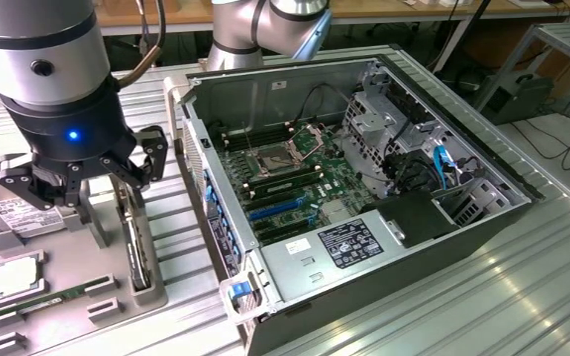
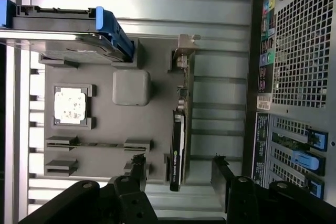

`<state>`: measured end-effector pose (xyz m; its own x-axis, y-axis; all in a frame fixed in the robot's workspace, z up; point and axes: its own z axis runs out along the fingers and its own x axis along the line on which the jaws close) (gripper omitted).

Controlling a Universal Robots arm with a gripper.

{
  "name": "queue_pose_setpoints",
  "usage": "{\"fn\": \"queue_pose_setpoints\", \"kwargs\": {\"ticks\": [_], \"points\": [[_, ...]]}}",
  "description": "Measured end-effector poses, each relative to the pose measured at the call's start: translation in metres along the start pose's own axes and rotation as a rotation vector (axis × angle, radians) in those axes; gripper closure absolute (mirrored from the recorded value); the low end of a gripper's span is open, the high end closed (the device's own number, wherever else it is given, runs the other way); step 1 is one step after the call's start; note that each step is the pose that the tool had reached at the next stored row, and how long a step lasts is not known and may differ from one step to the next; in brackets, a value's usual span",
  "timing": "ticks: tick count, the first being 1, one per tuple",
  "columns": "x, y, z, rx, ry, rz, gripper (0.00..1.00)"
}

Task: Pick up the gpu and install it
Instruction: 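Pick up the gpu and move the gpu toward the slot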

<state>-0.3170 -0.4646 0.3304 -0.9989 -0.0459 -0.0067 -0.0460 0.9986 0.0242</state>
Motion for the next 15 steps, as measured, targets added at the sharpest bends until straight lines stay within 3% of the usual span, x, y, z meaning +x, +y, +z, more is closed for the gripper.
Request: {"fn": "queue_pose_setpoints", "kwargs": {"ticks": [15], "points": [[0.0, -0.0035, 0.0203, 0.0, -0.0025, 0.001, 0.38]]}}
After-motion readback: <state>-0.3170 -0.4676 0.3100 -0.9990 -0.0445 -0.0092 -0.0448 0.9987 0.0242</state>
